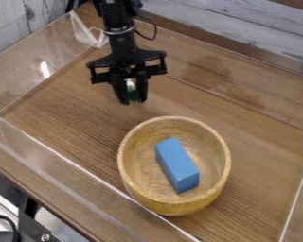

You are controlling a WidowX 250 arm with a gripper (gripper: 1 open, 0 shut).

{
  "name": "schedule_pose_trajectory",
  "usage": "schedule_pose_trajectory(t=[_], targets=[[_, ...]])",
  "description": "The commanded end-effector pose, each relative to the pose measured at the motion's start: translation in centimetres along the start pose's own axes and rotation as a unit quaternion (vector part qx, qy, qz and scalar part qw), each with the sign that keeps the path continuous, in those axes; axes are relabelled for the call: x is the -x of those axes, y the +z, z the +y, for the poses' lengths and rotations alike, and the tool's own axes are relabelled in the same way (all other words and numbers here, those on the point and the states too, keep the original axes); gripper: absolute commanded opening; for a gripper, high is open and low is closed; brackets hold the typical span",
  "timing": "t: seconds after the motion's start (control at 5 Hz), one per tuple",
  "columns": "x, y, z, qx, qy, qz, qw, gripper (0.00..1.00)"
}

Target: Put the green marker in the brown bowl

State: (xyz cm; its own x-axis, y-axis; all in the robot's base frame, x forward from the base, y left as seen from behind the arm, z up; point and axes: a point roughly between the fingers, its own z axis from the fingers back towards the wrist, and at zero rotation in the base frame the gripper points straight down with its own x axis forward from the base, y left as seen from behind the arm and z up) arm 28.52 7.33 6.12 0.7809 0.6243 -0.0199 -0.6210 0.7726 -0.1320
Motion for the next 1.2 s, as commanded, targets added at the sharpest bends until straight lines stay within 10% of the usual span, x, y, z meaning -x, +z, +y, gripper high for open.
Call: schedule_pose_trajectory(t=[0.0, 1.0], targets=[[-1.3, 3.1, -0.8, 0.019, -0.006, -0.039, 0.999, 0.0], [-3.3, 5.7, 0.2, 0.029, 0.016, -0.061, 0.9976, 0.0]])
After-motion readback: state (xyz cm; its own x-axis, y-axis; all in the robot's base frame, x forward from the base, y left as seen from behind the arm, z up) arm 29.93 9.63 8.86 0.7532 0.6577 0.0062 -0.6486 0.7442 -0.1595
